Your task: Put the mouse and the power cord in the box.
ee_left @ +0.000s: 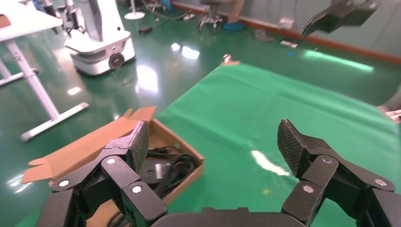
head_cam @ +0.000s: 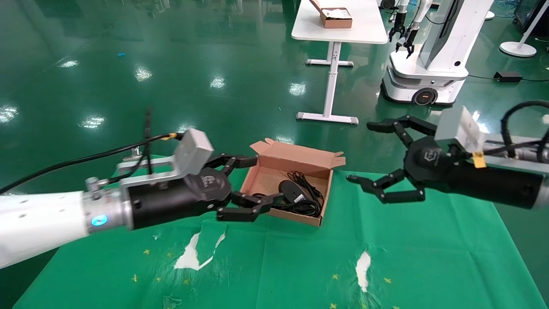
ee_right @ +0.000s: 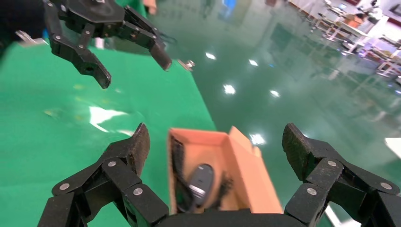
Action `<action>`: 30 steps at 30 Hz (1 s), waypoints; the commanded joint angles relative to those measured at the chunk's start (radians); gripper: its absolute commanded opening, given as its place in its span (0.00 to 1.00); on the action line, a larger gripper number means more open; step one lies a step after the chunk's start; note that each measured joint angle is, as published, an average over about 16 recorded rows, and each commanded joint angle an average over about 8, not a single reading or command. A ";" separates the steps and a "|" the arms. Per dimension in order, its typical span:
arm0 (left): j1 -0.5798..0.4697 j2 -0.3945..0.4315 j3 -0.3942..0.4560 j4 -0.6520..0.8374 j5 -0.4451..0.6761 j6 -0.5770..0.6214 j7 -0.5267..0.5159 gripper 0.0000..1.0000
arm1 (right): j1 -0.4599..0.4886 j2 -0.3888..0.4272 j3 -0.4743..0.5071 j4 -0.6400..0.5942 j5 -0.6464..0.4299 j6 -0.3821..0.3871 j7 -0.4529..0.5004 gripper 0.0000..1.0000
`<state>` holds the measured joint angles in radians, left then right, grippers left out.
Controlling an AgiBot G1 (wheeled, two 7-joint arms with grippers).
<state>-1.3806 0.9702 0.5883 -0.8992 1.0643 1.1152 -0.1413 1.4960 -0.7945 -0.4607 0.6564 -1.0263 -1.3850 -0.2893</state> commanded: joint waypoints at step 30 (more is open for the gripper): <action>0.308 -0.362 -0.311 -0.388 -0.337 0.384 -0.046 1.00 | -0.414 0.180 0.178 0.617 0.291 -0.109 0.467 1.00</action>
<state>-1.0789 0.6163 0.2840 -1.2788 0.7343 1.4906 -0.1865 1.0905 -0.6184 -0.2866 1.2603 -0.7416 -1.4918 0.1653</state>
